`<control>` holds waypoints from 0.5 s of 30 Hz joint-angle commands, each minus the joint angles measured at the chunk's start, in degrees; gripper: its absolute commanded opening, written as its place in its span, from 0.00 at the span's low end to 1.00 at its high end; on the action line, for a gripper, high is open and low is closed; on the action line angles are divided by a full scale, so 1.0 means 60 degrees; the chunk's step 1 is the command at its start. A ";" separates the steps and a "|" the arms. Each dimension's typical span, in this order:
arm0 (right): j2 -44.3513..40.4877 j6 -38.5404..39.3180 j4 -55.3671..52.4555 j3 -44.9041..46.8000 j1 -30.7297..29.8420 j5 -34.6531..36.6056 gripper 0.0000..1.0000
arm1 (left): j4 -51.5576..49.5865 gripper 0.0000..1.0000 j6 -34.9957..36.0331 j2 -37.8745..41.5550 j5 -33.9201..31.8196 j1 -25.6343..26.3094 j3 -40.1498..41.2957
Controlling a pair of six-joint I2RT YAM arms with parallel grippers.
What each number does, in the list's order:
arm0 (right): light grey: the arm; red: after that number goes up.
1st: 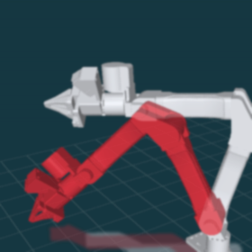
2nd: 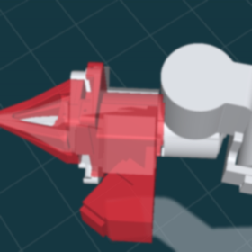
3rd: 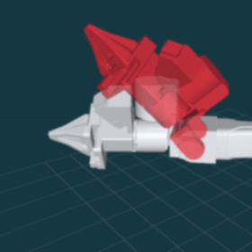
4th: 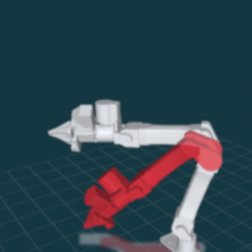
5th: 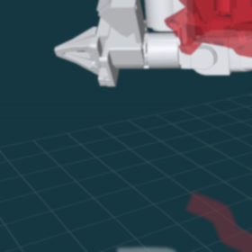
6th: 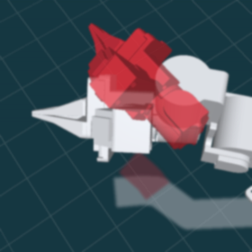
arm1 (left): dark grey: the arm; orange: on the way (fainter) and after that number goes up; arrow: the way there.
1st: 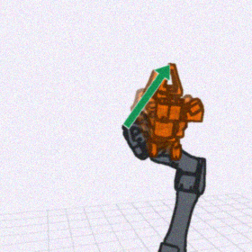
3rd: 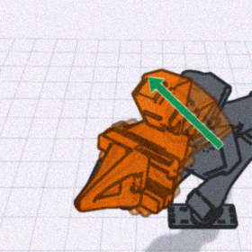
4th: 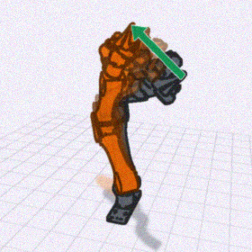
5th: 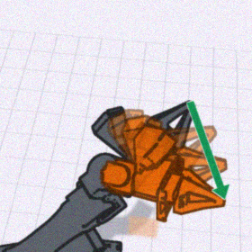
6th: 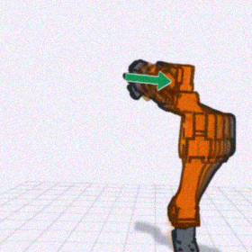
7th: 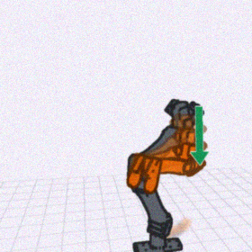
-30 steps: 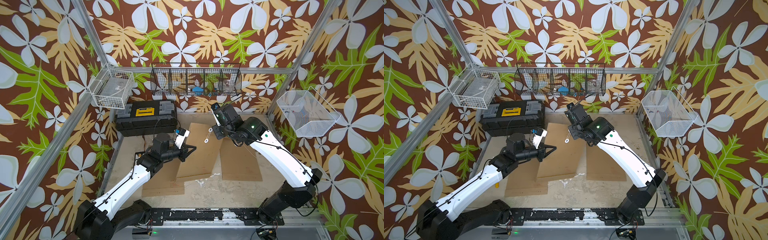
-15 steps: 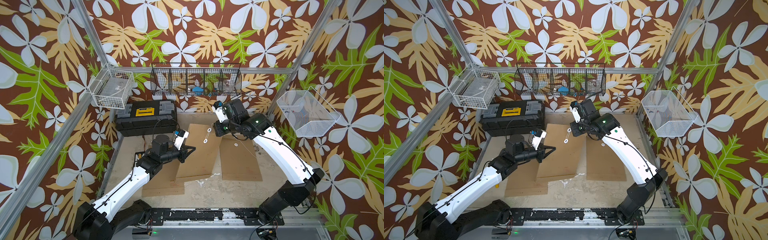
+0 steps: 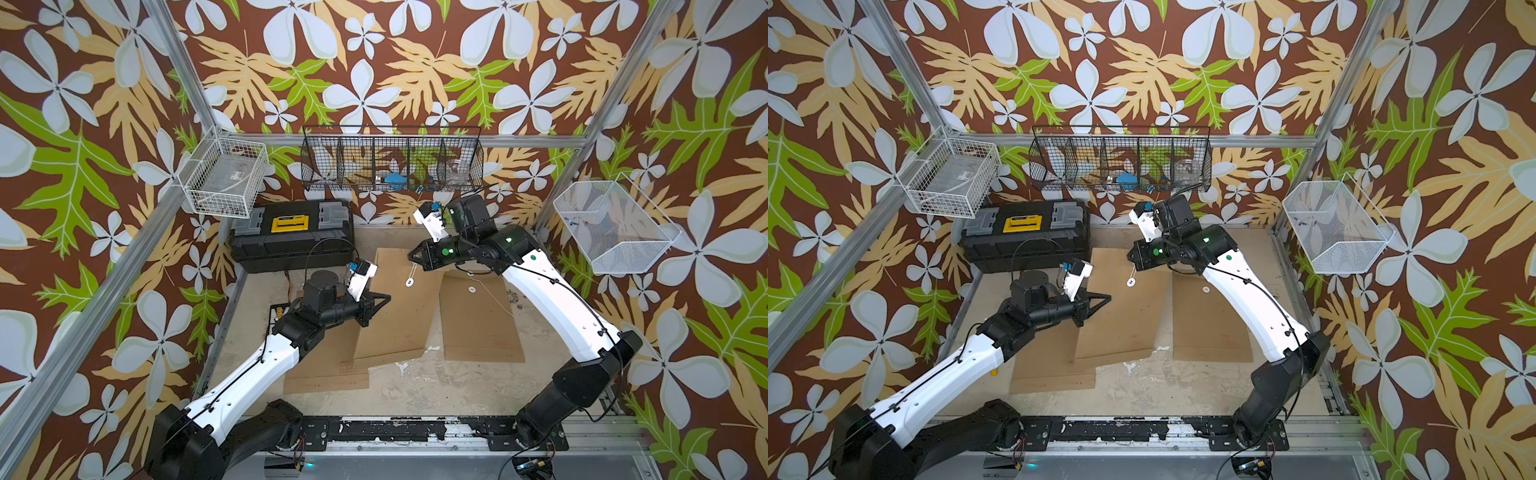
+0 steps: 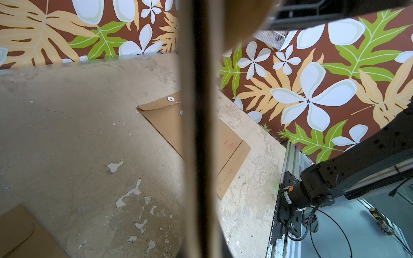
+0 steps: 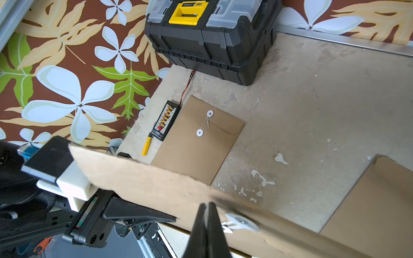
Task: Close the mouth of the file bag
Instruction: Close the file bag.
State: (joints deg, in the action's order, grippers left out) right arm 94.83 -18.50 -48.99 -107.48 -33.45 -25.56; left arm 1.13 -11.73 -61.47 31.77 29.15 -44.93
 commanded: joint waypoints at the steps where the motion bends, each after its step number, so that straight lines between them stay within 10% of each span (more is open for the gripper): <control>1: -0.0049 -0.0377 0.0968 0.0282 -0.0038 -0.0898 0.00 | 0.0037 0.00 0.0045 0.0030 0.0226 -0.0009 0.0042; 15: -0.0767 -0.0513 0.1901 0.2702 0.0067 -0.1415 0.00 | 0.0063 0.00 0.0090 -0.0042 0.0129 -0.0009 -0.0230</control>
State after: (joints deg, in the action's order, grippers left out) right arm 90.80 -22.48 -38.57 -91.90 -33.12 -34.50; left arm 0.75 -11.86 -61.89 31.90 29.15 -45.47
